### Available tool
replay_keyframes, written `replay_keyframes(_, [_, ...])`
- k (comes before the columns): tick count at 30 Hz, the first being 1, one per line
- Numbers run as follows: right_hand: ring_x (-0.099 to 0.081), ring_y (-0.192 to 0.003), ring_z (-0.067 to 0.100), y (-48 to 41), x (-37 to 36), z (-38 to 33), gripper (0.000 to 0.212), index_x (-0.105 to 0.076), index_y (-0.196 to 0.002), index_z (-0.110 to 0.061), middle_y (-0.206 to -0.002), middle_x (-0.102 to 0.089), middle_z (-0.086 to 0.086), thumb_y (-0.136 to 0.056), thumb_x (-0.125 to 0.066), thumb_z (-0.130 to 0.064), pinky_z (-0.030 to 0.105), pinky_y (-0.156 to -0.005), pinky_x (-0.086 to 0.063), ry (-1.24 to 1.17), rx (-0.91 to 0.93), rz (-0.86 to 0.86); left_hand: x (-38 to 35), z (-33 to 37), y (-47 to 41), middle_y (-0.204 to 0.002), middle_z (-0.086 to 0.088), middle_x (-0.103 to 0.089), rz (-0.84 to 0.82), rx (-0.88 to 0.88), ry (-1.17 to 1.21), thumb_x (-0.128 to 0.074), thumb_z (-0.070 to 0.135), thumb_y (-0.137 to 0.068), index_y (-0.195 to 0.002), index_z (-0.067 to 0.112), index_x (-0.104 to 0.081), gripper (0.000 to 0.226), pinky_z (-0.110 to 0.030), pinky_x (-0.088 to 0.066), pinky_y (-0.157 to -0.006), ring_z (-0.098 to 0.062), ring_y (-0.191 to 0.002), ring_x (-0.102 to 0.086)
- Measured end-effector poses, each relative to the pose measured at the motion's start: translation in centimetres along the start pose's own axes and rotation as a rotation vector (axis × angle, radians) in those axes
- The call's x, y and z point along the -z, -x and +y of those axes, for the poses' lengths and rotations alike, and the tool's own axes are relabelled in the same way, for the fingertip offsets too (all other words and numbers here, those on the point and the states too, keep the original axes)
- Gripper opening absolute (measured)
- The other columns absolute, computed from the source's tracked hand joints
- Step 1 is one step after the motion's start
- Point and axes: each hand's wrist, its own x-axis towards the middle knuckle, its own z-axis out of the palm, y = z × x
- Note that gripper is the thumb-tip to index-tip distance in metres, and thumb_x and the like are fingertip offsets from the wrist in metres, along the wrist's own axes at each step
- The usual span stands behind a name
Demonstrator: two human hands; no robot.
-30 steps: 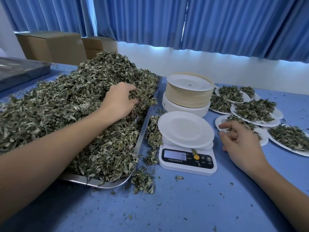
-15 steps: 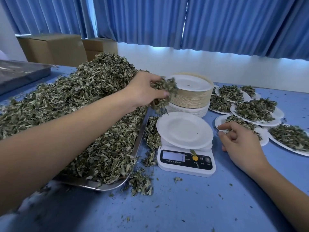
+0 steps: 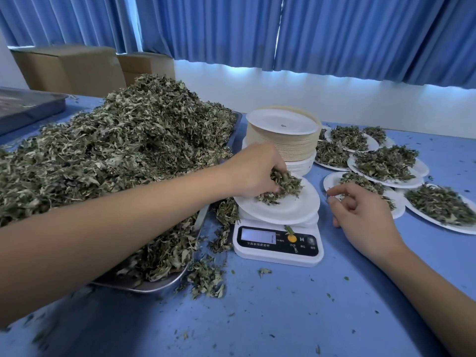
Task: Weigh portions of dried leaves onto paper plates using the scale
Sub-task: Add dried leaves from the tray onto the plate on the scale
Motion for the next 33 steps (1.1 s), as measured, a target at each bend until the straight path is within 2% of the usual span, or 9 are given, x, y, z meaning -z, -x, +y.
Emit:
replay_keyframes(2, [-0.061,-0.051,0.008,0.0,0.0,0.0,0.009,-0.065,-0.103,-0.023,-0.051,-0.064,-0.003,-0.101,-0.058,-0.017,0.03,-0.058,-0.048,0.0,-0.002,0.002,0.2,0.0,-0.1,-0.11,0.002,-0.072,-0.044,-0.004,-0.006,-0.079,0.023,-0.087,-0.117,0.015,-0.074,0.031,-0.023,-0.044,-0.09,-0.019,-0.111,-0.062])
replay_keyframes(6, [-0.061,-0.052,0.009,0.0,0.0,-0.1,0.009,-0.066,-0.103,-0.023,-0.052,-0.063,-0.001,-0.102,-0.058,-0.018,0.03,-0.058,-0.049,-0.018,-0.015,0.002,2.7,-0.6,-0.1,-0.145,0.008,-0.055,-0.16,0.073,0.108,-0.077,0.031,-0.088,-0.132,0.03,-0.064,0.046,-0.026,-0.034,-0.105,-0.012,-0.13,-0.048])
replay_keyframes(10, [-0.06,-0.052,0.009,-0.1,-0.1,0.0,0.01,-0.066,-0.104,-0.024,-0.052,-0.063,-0.001,-0.102,-0.058,-0.019,0.032,-0.058,-0.051,-0.011,-0.023,0.001,6.2,-2.6,0.6,-0.136,0.006,-0.057,-0.176,0.187,0.285,-0.073,0.027,-0.092,-0.127,0.039,-0.064,0.038,-0.027,-0.046,-0.096,-0.011,-0.12,-0.057])
replay_keyframes(17, [-0.062,-0.053,0.008,0.0,0.0,0.1,0.01,-0.066,-0.104,-0.025,-0.051,-0.062,-0.002,-0.102,-0.058,-0.019,0.033,-0.061,-0.053,-0.009,-0.032,0.007,5.7,-7.1,1.5,-0.142,-0.004,-0.053,-0.179,0.411,-0.049,-0.061,0.005,-0.096,-0.139,0.021,-0.057,0.046,-0.033,-0.05,-0.09,-0.025,-0.116,-0.064])
replay_keyframes(21, [-0.059,-0.051,0.008,0.0,0.0,0.2,0.01,-0.066,-0.105,-0.024,-0.053,-0.065,-0.003,-0.102,-0.058,-0.019,0.03,-0.057,-0.046,-0.008,-0.026,0.0,4.9,-8.0,2.4,-0.098,0.0,-0.061,-0.35,0.419,-0.235,-0.067,0.014,-0.093,-0.136,0.013,-0.057,0.045,-0.027,-0.047,-0.063,-0.02,-0.077,-0.06])
replay_keyframes(24, [-0.059,-0.052,0.008,0.0,0.0,0.1,0.01,-0.067,-0.102,-0.024,-0.054,-0.066,-0.004,-0.102,-0.057,-0.022,0.027,-0.057,-0.04,-0.003,-0.017,-0.002,4.1,-8.0,2.6,-0.115,-0.005,-0.065,-0.207,0.422,-0.306,-0.057,0.01,-0.096,-0.127,0.018,-0.063,0.032,-0.033,-0.049,-0.08,-0.023,-0.09,-0.059])
replay_keyframes(26, [-0.055,-0.047,0.008,0.1,0.1,0.0,0.014,-0.067,-0.094,-0.025,-0.055,-0.066,-0.002,-0.103,-0.056,-0.028,0.027,-0.054,-0.039,-0.045,-0.025,-0.004,3.3,-7.5,2.5,-0.11,-0.005,-0.068,0.017,0.425,-0.266,-0.051,0.017,-0.097,-0.116,0.023,-0.065,0.025,-0.04,-0.055,-0.083,-0.026,-0.086,-0.063])
replay_keyframes(29, [-0.047,-0.042,0.014,0.1,0.3,-0.3,0.034,-0.068,-0.078,-0.019,-0.056,-0.064,0.004,-0.103,-0.056,-0.039,0.028,-0.051,-0.041,-0.189,-0.068,-0.013,2.4,-6.4,2.0,-0.084,-0.005,-0.072,0.226,0.341,-0.061,-0.056,0.034,-0.099,-0.091,0.016,-0.073,0.026,-0.03,-0.052,-0.067,-0.021,-0.074,-0.065])
replay_keyframes(33, [-0.044,-0.041,0.019,0.3,0.4,-1.0,0.045,-0.069,-0.067,-0.012,-0.056,-0.06,0.015,-0.099,-0.063,-0.043,0.029,-0.044,-0.041,-0.35,-0.148,-0.06,1.5,-5.4,2.1,-0.061,0.002,-0.065,0.15,0.307,-0.057,-0.068,0.041,-0.092,-0.067,0.014,-0.065,0.037,-0.025,-0.04,-0.055,-0.014,-0.057,-0.06])
